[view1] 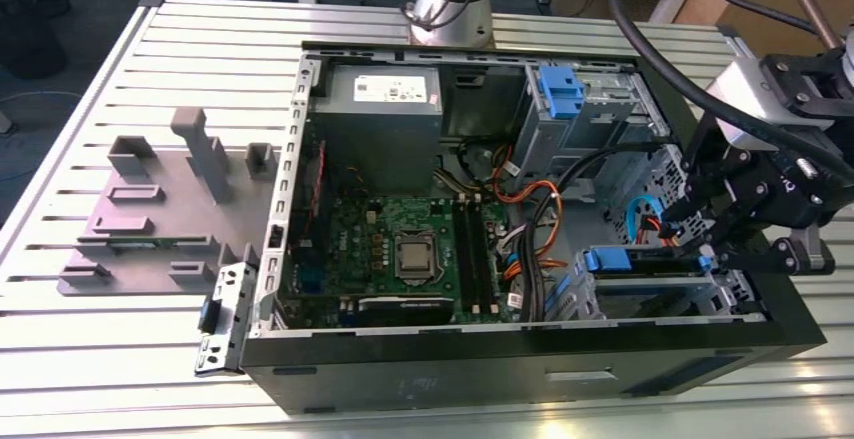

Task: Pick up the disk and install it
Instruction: 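Insert the second disk wire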

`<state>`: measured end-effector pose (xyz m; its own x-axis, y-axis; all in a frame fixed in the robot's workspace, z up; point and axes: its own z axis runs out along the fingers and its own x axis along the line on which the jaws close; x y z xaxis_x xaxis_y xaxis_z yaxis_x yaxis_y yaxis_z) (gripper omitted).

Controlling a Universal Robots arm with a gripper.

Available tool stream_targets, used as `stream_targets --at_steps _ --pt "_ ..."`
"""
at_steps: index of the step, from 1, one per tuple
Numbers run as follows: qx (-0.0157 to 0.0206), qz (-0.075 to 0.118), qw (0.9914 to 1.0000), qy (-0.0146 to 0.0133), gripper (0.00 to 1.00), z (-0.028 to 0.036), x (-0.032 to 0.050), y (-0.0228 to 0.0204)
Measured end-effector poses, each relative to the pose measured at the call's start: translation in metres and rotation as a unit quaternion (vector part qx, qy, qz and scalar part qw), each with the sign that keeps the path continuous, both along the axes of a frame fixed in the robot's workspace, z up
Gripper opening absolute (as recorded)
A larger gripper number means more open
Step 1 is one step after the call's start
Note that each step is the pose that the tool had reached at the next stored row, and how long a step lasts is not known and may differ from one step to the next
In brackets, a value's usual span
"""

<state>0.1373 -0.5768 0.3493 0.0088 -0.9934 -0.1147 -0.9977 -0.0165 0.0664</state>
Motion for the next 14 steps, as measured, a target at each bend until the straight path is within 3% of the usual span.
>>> stream_targets --at_steps 3,10,14 --pt "0.0000 0.000 1.00000 0.0000 0.40 0.0000 0.0000 0.0000" --pt "0.0001 0.000 1.00000 0.0000 0.11 0.0000 0.0000 0.0000" --pt "0.0002 0.000 1.00000 0.0000 0.11 0.0000 0.0000 0.0000"
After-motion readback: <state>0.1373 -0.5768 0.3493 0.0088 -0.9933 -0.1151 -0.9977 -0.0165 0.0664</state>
